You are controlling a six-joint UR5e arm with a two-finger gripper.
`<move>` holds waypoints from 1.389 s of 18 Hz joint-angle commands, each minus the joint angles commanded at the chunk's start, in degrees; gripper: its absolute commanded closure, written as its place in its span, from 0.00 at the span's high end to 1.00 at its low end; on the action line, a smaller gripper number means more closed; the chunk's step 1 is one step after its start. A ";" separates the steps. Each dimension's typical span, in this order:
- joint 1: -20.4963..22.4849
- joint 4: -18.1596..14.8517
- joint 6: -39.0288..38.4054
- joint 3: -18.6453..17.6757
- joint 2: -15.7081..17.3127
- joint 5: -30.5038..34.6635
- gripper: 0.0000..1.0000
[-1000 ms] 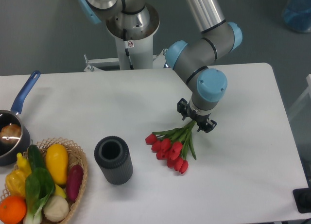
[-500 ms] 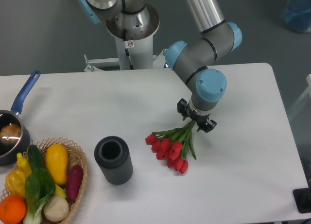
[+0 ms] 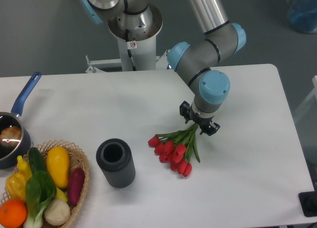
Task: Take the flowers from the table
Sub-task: 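Close the gripper on the tulip stems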
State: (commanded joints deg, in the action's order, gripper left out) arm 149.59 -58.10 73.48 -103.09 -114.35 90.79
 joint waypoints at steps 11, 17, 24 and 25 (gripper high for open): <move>-0.09 -0.09 -0.09 0.09 0.18 0.26 0.36; -0.09 -0.09 -0.97 0.35 0.26 0.44 0.25; -0.53 -0.44 -2.02 1.75 0.96 0.09 0.23; -0.61 -0.70 -2.02 2.28 1.05 0.00 0.23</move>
State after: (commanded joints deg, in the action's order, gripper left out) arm 148.98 -58.80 71.46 -100.82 -113.29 90.79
